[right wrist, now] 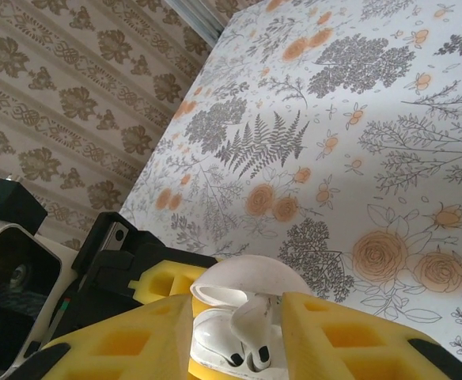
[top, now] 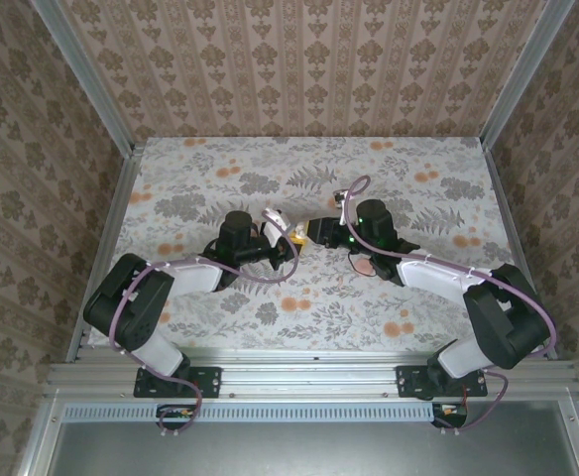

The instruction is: Insert the wireless bluetooth earbuds into the charging case

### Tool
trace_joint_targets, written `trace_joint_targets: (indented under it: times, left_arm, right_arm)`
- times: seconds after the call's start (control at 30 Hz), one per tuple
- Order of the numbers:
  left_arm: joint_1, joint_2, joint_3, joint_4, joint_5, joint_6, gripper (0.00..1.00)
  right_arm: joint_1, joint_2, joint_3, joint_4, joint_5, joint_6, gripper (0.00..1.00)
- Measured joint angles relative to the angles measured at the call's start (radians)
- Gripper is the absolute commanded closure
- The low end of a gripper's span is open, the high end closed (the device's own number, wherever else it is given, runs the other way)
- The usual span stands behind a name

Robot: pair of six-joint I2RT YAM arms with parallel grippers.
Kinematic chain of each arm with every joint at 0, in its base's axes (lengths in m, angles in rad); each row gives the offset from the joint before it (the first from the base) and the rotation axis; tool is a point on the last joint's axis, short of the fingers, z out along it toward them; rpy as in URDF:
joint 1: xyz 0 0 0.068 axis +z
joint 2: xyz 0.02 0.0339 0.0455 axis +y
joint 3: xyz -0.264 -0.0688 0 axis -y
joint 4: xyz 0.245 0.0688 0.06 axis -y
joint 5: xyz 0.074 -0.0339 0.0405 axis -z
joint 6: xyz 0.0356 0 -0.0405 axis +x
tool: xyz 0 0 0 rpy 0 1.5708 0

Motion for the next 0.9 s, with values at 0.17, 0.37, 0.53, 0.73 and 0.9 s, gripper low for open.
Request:
trace_joint_targets:
  times: [0.17,0.37,0.53,0.73,0.9]
  left_arm:
    - [0.0,-0.013,0.0,-0.002,0.0,0.014,0.92]
    - [-0.003,-0.034,-0.009,-0.003,-0.011,0.038,0.93]
    - [-0.006,-0.06,-0.025,-0.002,-0.028,0.071,0.93]
    - [-0.009,-0.088,-0.049,0.002,-0.059,0.112,0.93]
    - [-0.013,-0.103,-0.062,0.015,-0.075,0.131,0.93]
  right_arm:
    - [-0.004,-0.031,0.0,-0.004,-0.011,0.003,0.63]
    - [-0.02,-0.112,0.003,-0.068,-0.023,0.01,0.63]
    - [-0.032,-0.155,0.009,-0.141,-0.04,0.032,0.64]
    - [-0.037,-0.222,0.01,-0.226,-0.049,0.039,0.63]
    - [-0.037,-0.252,0.014,-0.277,-0.06,0.058,0.63]
